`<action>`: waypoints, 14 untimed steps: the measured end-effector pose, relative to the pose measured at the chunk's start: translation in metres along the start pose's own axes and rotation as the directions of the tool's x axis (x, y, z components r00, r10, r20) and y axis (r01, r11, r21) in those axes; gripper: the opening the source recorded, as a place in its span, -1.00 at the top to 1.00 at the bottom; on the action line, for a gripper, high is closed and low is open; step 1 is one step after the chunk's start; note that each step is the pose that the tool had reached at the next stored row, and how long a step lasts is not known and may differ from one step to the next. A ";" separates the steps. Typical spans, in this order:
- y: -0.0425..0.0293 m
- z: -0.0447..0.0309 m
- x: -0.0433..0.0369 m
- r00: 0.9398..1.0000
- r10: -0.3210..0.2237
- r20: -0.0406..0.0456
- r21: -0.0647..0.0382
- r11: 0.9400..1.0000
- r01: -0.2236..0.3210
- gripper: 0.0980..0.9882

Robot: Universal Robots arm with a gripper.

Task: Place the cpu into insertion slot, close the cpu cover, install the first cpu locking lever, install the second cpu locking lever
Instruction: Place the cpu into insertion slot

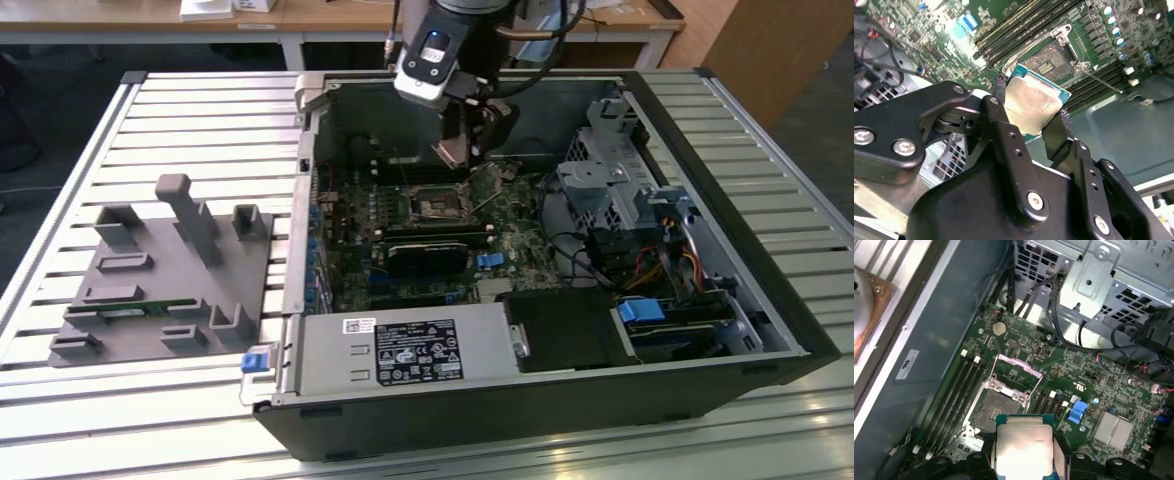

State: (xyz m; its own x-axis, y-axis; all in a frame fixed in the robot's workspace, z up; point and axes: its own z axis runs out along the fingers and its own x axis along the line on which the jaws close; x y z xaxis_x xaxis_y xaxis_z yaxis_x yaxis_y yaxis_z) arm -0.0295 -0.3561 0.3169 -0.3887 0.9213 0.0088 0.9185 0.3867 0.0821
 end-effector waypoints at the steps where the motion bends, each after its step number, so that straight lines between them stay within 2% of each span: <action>1: -0.0001 0.0014 0.0000 1.000 0.018 0.001 0.000 1.000 -0.018 0.00; 5: -0.0006 0.0070 -0.0001 0.996 0.091 0.008 -0.001 0.996 -0.091 0.00; 8: -0.0009 0.0107 -0.0001 0.990 0.144 0.012 -0.002 0.990 -0.144 0.00; 11: -0.0011 0.0138 -0.0001 0.980 0.199 0.016 -0.003 0.980 -0.199 0.00; 14: -0.0013 0.0165 -0.0001 0.968 0.251 0.020 -0.005 0.968 -0.251 0.00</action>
State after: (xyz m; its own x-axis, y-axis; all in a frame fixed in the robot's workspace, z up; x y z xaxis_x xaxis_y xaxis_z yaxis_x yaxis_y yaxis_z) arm -0.0295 -0.3560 0.3003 -0.1443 0.9895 0.0088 0.9863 0.1431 0.0821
